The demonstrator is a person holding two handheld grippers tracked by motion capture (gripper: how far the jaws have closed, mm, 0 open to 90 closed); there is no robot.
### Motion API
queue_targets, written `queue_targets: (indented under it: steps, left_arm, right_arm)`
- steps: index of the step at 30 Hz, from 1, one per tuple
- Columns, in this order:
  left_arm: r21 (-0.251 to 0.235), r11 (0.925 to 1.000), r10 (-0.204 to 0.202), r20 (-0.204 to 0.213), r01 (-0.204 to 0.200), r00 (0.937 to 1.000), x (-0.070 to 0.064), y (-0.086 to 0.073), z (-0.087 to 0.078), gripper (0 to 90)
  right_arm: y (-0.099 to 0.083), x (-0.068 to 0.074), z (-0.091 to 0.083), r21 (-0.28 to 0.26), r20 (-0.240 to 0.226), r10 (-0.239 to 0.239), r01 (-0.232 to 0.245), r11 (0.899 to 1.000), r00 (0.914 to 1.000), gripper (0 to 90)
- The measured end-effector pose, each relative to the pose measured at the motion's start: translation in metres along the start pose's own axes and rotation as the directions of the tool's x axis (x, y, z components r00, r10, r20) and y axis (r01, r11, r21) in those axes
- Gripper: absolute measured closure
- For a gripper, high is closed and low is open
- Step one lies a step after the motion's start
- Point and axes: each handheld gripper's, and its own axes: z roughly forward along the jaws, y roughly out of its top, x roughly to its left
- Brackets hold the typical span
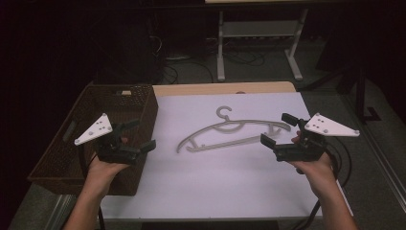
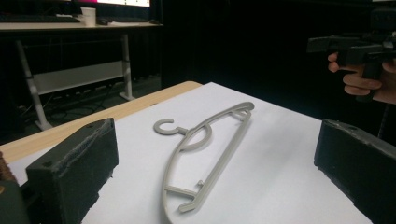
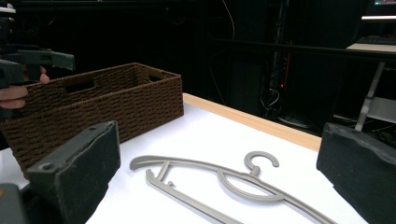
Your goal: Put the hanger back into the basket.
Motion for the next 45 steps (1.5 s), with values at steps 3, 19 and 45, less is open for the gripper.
queue_targets:
  steps: [3,19,45]
  left_arm:
    - [0.016,0.9999,0.005,0.011,-0.005,0.9999,-0.005,0.001,0.006,0.0]
    - [0.152,0.9876,0.032,0.054,-0.040,0.9980,-0.029,-0.008,0.041,0.0]
    - [0.235,0.9719,-0.018,0.100,-0.006,0.9948,-0.040,-0.068,0.074,0.0]
  right_arm:
    - [-0.001,0.000,0.000,0.025,0.002,-0.004,0.004,1.000,1.0000,0.0]
    - [-0.020,0.003,0.012,0.175,0.018,-0.038,0.034,0.984,0.9991,0.0]
    - [-0.069,0.003,0.028,0.291,0.007,0.002,-0.004,0.957,1.0000,0.0]
